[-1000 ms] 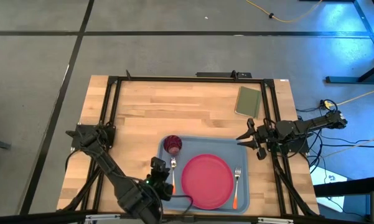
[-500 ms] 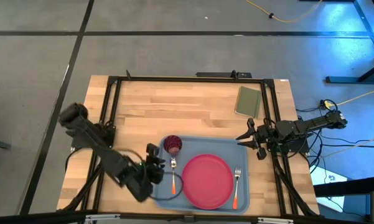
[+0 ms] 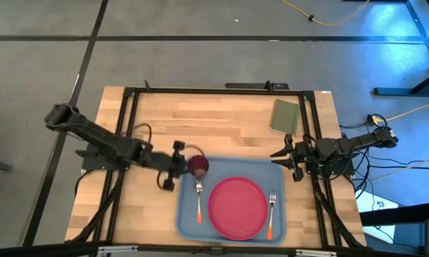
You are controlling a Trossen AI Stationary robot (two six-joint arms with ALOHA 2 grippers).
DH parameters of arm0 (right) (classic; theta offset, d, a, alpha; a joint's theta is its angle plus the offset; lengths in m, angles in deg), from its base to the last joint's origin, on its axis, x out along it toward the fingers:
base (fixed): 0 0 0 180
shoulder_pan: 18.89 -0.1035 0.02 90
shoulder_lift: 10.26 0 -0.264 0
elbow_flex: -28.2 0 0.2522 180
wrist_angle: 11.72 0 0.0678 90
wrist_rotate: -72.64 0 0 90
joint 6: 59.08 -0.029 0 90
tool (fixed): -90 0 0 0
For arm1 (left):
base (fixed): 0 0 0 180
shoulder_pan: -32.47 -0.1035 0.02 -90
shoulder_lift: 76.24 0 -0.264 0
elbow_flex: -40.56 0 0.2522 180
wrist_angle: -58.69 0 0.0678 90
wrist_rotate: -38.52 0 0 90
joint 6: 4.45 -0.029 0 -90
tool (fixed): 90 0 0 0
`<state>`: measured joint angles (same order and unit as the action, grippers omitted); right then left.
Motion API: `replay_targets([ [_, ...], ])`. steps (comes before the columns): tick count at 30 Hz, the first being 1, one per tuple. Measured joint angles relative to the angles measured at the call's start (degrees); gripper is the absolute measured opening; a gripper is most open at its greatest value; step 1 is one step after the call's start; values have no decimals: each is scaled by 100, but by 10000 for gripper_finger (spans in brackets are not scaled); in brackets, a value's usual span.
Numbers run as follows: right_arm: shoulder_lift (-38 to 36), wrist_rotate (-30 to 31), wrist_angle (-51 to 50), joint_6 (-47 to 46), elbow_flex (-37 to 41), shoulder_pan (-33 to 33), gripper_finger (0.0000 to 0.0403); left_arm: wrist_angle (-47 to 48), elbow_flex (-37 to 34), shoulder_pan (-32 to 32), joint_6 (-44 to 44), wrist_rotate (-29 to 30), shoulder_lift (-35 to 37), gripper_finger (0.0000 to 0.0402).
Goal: Pick and place plate/cup/fork/spoon on tray
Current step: Return to Home Position
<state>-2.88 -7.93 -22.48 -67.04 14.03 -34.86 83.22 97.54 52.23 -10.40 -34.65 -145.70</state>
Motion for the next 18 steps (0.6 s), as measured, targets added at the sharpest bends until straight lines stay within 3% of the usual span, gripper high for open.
replay_targets([
  [7,0,21,7,-83,1,0,102,-648,-456,-1011,-83,-1706,375,81],
  [18,-1,616,334,-99,1,0,102,-603,-509,-1217,-175,-2581,397,81],
])
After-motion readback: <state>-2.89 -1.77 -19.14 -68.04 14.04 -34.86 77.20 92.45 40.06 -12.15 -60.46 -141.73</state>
